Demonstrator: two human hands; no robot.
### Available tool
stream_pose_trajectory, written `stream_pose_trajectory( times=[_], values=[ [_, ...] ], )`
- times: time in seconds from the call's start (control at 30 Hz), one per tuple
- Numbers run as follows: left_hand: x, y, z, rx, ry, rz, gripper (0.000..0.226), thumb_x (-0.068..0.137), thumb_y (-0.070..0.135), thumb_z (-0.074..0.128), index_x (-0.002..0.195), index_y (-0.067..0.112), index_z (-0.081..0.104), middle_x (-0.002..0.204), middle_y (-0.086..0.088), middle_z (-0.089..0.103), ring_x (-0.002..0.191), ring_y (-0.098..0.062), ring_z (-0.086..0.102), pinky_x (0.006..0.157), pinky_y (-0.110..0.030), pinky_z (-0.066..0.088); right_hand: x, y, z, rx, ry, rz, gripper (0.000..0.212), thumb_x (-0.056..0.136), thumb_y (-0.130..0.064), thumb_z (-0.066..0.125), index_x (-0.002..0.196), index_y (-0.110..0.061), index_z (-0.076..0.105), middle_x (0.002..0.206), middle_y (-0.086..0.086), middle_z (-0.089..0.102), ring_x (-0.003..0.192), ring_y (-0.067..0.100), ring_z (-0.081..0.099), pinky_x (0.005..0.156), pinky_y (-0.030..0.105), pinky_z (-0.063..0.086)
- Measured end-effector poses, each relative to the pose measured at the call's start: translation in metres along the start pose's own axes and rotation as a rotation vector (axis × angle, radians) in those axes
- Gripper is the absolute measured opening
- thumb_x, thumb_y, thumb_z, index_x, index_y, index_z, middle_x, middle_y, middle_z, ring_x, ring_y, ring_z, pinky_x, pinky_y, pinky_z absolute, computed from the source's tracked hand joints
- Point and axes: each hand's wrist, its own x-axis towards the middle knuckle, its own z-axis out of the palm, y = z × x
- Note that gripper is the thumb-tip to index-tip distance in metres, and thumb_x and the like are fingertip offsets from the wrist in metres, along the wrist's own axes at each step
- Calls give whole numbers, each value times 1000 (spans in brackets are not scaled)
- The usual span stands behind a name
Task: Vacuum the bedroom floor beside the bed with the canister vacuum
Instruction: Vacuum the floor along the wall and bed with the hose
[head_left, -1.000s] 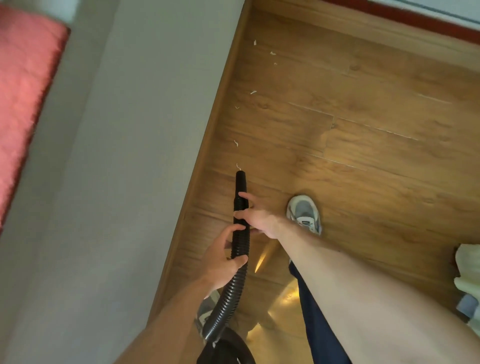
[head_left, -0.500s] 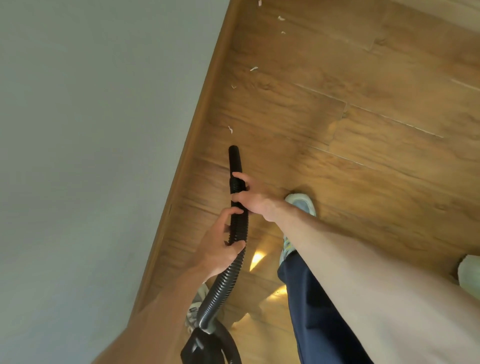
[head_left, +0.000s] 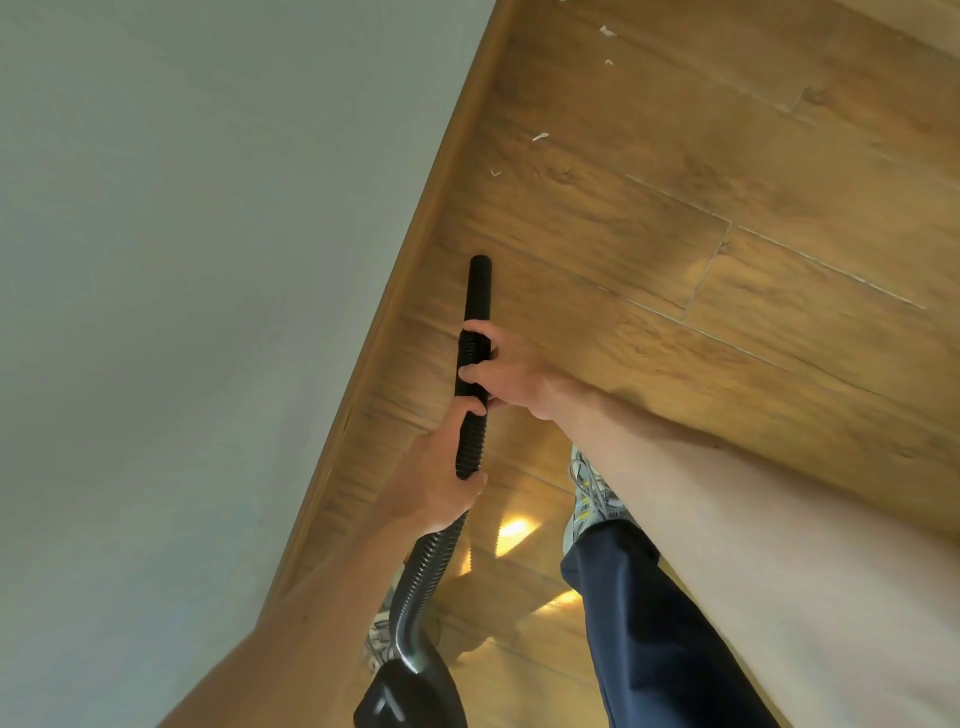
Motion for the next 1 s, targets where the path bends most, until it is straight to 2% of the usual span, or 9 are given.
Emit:
stream_pose_trajectory(
  times=[0.1,0.2,0.33,0.47,0.53,0.67,0.83,0.93,1.0],
  values=[
    [3,-2,-2,5,39,3,61,88,7,68,129,34,32,94,-6,59,76,-23,67,60,-34,62,6,-6,3,-15,-15,-13,66,92,0,58,148,-27,37,115,9,57,92,19,65,60,25,60],
    [3,-4,-4,-47,89,-2,62,86,5,70,129,32,35,96,-6,59,80,-21,65,62,-34,61,12,-11,9,-60,-40,-15,66,92,-1,59,148,-29,37,125,11,55,104,26,63,72,33,61],
    [2,-3,-9,-149,122,-16,60,87,5,70,128,32,37,104,-4,58,87,-19,65,67,-33,62,19,-18,15,-109,-71,-27,67,92,-4,59,149,-32,36,129,8,52,108,23,59,82,35,59],
    [10,5,-19,-316,142,-49,58,88,4,70,125,37,40,109,-7,59,93,-26,67,69,-36,63,24,-26,11,-23,-61,-26,69,93,-3,56,149,-38,35,128,5,51,109,21,57,86,38,57],
    [15,9,-20,-350,161,-48,57,88,5,71,123,39,42,109,-7,59,97,-27,66,67,-35,63,27,-31,4,22,-62,-27,69,94,-1,52,149,-38,36,128,5,52,106,20,58,84,36,57],
    [26,21,-16,-369,150,-51,58,88,6,71,124,41,42,107,-6,59,90,-27,69,62,-29,61,29,-37,-16,29,-59,-34,68,93,2,52,148,-36,39,127,8,53,105,23,59,77,34,58],
    [40,35,-9,-293,129,-48,61,88,5,70,127,38,37,106,-6,60,86,-21,69,61,-28,62,31,-36,-35,3,-10,-79,66,90,3,58,144,-32,43,124,9,55,108,25,59,79,37,58],
    [46,41,-11,-277,98,-27,60,87,1,69,125,37,38,103,-7,62,84,-23,69,64,-35,63,30,-36,-48,18,-17,-89,65,90,3,61,143,-30,43,120,9,55,102,22,59,63,26,56],
    [48,44,-11,-292,75,-9,60,86,-1,69,123,37,40,103,-7,62,88,-23,68,67,-38,63,31,-35,-56,21,-29,-88,66,89,3,63,143,-29,43,120,9,55,100,21,60,59,23,54]
  ],
)
